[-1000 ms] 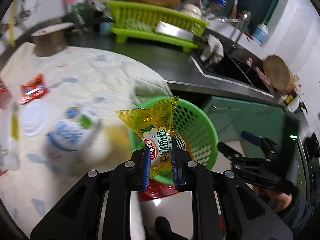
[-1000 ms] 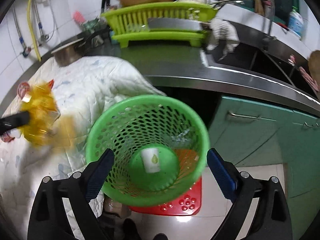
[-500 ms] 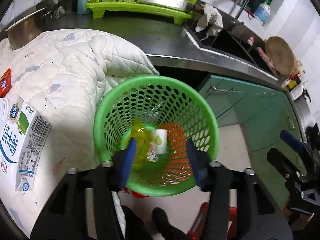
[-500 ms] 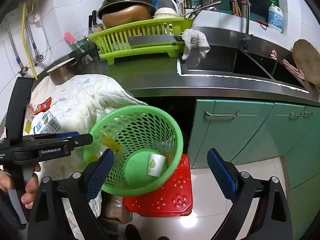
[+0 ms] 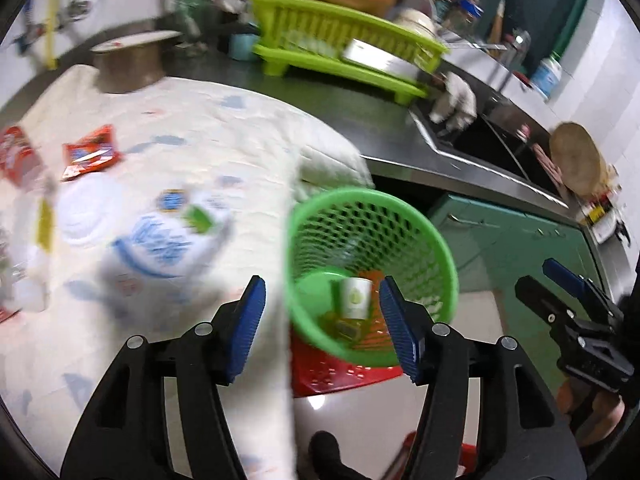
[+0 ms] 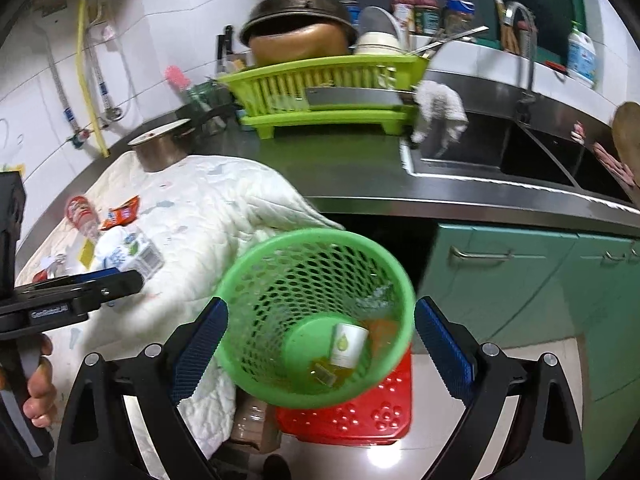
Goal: Collect trash
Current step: 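Grasp the white-and-blue milk carton with the left tool and lift it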
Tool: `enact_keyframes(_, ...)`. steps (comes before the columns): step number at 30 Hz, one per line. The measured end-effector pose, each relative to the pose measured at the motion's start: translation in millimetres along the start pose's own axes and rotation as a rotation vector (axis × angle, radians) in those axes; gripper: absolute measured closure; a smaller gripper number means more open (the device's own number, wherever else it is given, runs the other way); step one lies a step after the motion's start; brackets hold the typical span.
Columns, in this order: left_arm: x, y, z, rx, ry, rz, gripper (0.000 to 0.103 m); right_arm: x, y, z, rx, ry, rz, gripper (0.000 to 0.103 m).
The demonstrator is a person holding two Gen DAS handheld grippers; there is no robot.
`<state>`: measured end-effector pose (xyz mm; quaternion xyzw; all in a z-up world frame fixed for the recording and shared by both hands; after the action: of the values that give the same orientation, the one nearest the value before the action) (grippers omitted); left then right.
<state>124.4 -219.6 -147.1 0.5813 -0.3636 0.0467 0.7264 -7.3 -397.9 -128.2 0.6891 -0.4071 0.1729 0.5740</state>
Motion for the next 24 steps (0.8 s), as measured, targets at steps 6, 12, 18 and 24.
enact_keyframes(6,-8.0,18.8,-54.7,0.085,0.093,0.034,0.040,4.4,-13.9,-26.9,0.055,0.042,-0.018,0.012)
enact_keyframes(12,-19.1,20.8,-94.5,0.138,0.144,0.031,0.035,12.0,-24.8,-50.3,0.097,0.084,-0.024,0.012)
enact_keyframes(18,-12.3,4.5,-96.4,0.142,0.097,0.017,0.027,15.7,-29.0,-66.3,0.126,0.105,-0.025,0.012)
enact_keyframes(24,0.3,-26.5,-93.1,0.145,0.023,-0.012,0.025,16.0,-33.4,-71.8,0.133,0.117,-0.036,0.012)
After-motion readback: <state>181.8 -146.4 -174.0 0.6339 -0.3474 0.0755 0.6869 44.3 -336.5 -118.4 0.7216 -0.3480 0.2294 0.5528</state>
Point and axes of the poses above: each gripper's, at about its wrist camera, not at the fingertips, and y roughly against the way its jaws point, z to its right, x to its top, the point moved 3 cm from there along -y, roughly the way its jaws point, and after that the axes turned 13 degrees about x, right-handed, at the moved point
